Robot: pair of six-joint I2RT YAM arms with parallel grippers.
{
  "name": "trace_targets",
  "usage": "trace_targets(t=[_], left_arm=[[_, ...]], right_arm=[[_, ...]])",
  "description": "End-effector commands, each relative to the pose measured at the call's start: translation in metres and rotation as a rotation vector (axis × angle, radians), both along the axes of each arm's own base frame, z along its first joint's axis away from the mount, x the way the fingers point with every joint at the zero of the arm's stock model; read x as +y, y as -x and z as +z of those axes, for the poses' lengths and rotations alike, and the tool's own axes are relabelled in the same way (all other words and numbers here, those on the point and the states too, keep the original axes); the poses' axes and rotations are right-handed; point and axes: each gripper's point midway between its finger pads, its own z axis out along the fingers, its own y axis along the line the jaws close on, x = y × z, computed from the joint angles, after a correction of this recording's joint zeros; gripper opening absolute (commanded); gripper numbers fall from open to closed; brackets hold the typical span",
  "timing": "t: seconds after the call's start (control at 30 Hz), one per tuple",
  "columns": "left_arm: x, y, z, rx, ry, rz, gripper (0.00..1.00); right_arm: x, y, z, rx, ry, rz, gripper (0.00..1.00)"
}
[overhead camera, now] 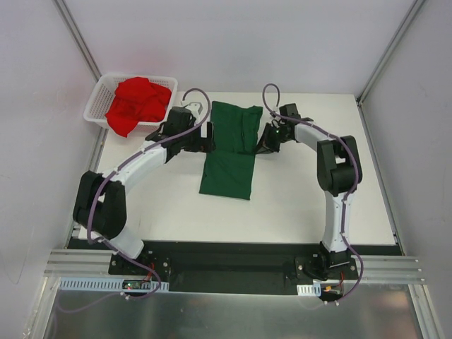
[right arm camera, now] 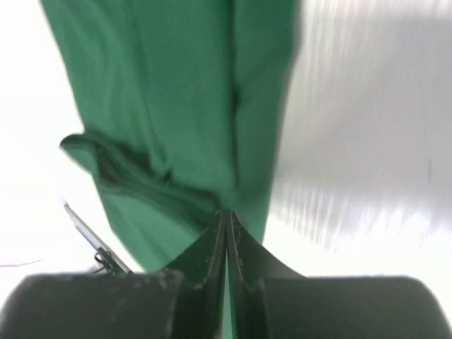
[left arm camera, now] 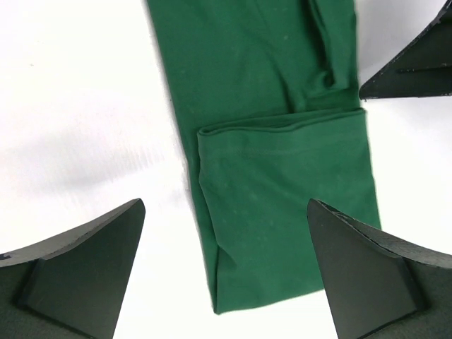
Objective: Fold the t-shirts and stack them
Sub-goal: Fold the folded rectangular tshirt in 1/3 of the way
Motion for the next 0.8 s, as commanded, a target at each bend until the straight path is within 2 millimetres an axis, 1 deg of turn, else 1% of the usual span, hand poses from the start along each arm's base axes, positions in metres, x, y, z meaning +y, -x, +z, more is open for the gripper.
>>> trace_targets(t=[0.0,0.03,0.07,0.1,0.13,0.17,0.2,0.23,0.27,0.3,0.33,0.37,0.4,0.43,0.47,0.5,0.53,0.57,0.67,0.7,0.73,0.77], left_arm=[[0.009,0.021,0.021,-0.022,0.045,0.014,0.99],[0.011,0.028,0.015,-0.004,0.045,0.015,0.99],[0.010,0.034,0.020,-0.011,0.062,0.005,0.99],[0.010,0.038,0.020,-0.007,0.069,0.005,0.99],[0.011,0.045,0.012,0.014,0.069,0.004,0.99],[0.012,0.049,0.013,0.015,0.073,0.002,0.99],[0.011,0.053,0.009,0.029,0.080,0.001,0.99],[0.013,0.060,0.000,0.054,0.077,0.003,0.99],[0.011,0.065,-0.003,0.068,0.081,-0.001,0.99],[0.010,0.070,-0.007,0.083,0.084,0.001,0.99],[0.011,0.077,-0.018,0.110,0.073,0.005,0.99],[0.011,0.082,-0.022,0.119,0.065,0.009,0.99],[0.007,0.088,-0.027,0.132,0.060,0.004,0.99],[0.007,0.095,-0.036,0.152,0.050,0.006,0.99],[0.006,0.098,-0.040,0.160,0.044,0.011,0.99],[0.002,0.103,-0.043,0.170,0.040,0.001,0.99],[0.002,0.107,-0.049,0.181,0.024,0.003,0.99],[0.001,0.109,-0.053,0.190,0.016,0.003,0.99],[-0.005,0.116,-0.065,0.218,0.002,-0.013,0.99],[-0.007,0.117,-0.066,0.219,0.001,-0.017,0.99],[-0.010,0.120,-0.069,0.224,-0.005,-0.027,0.99],[-0.011,0.121,-0.072,0.232,-0.010,-0.027,0.99]], right_arm=[[-0.009,0.001,0.084,-0.202,-0.007,-0.003,0.13],[-0.011,0.004,0.106,-0.250,-0.013,-0.006,0.18],[-0.013,0.008,0.109,-0.255,-0.010,-0.010,0.24],[-0.015,0.013,0.115,-0.265,-0.008,-0.011,0.26],[-0.017,0.022,0.111,-0.249,-0.003,-0.012,0.27],[-0.017,0.028,0.121,-0.266,-0.009,-0.013,0.30],[-0.017,0.033,0.121,-0.259,-0.009,-0.014,0.31],[-0.019,0.045,0.110,-0.228,0.001,-0.010,0.32],[-0.020,0.052,0.116,-0.244,0.001,-0.010,0.34],[-0.020,0.059,0.110,-0.236,0.017,-0.008,0.35],[-0.020,0.065,0.108,-0.236,0.024,-0.007,0.35],[-0.022,0.078,0.095,-0.203,0.039,-0.005,0.35],[-0.021,0.084,0.098,-0.221,0.046,-0.002,0.36],[-0.021,0.089,0.096,-0.216,0.052,-0.002,0.36],[-0.024,0.100,0.083,-0.187,0.069,-0.004,0.36],[-0.021,0.105,0.089,-0.208,0.058,0.000,0.36],[-0.021,0.111,0.085,-0.197,0.058,0.001,0.36],[-0.022,0.120,0.077,-0.178,0.067,0.004,0.36],[-0.021,0.134,0.076,-0.175,0.060,-0.003,0.36],[-0.023,0.141,0.069,-0.158,0.063,-0.005,0.36],[-0.023,0.143,0.073,-0.168,0.055,-0.011,0.37],[-0.023,0.147,0.070,-0.159,0.059,-0.018,0.37]])
